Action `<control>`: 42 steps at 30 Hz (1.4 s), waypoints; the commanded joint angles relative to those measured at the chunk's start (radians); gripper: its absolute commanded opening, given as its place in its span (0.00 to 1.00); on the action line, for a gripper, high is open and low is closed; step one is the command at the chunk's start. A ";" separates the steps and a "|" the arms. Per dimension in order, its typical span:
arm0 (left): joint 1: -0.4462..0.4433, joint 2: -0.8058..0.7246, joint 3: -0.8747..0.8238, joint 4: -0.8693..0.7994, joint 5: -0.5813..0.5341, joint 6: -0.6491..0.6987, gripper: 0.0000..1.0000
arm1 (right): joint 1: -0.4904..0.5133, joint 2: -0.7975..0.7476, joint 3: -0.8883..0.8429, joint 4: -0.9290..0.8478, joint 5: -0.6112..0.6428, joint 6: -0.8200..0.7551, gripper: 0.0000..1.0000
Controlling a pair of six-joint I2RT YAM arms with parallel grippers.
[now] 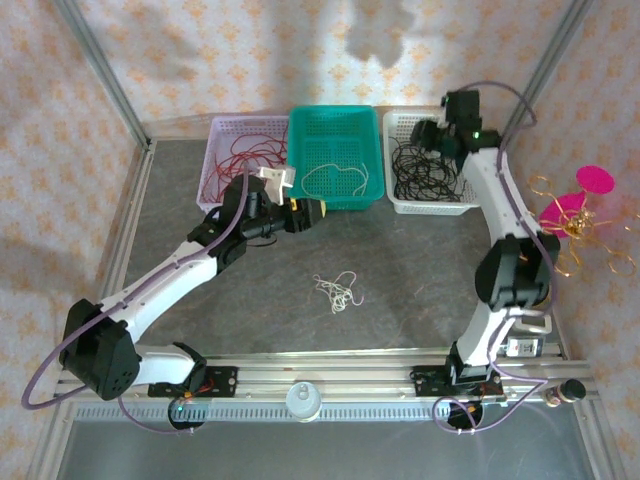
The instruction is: Untangle the cables
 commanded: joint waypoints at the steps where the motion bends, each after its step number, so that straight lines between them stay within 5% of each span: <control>1: 0.010 -0.006 -0.049 -0.052 -0.005 0.041 0.61 | 0.139 -0.149 -0.306 0.069 -0.040 0.061 0.52; 8: 0.009 -0.016 -0.144 -0.045 0.002 0.036 0.61 | 0.453 -0.389 -0.839 0.331 -0.066 0.223 0.56; 12: 0.010 0.002 -0.148 -0.060 0.009 0.062 0.60 | 0.481 -0.429 -1.010 0.453 -0.064 0.145 0.56; 15: 0.009 0.019 -0.124 -0.092 0.013 0.089 0.58 | 0.480 -0.431 -1.038 0.419 -0.047 0.078 0.55; 18: 0.010 0.025 -0.130 -0.076 0.029 0.093 0.52 | 0.481 -0.441 -1.085 0.515 -0.158 -0.053 0.46; 23: 0.008 0.019 -0.132 -0.074 0.055 0.091 0.47 | 0.470 -0.377 -1.042 0.520 -0.228 -0.179 0.49; 31: 0.008 -0.046 -0.175 -0.067 0.014 0.075 0.48 | 0.472 -0.277 -0.996 0.548 -0.133 -0.083 0.48; 42: 0.008 -0.060 -0.184 -0.079 0.020 0.089 0.47 | 0.483 -0.255 -1.123 0.787 -0.247 -0.028 0.44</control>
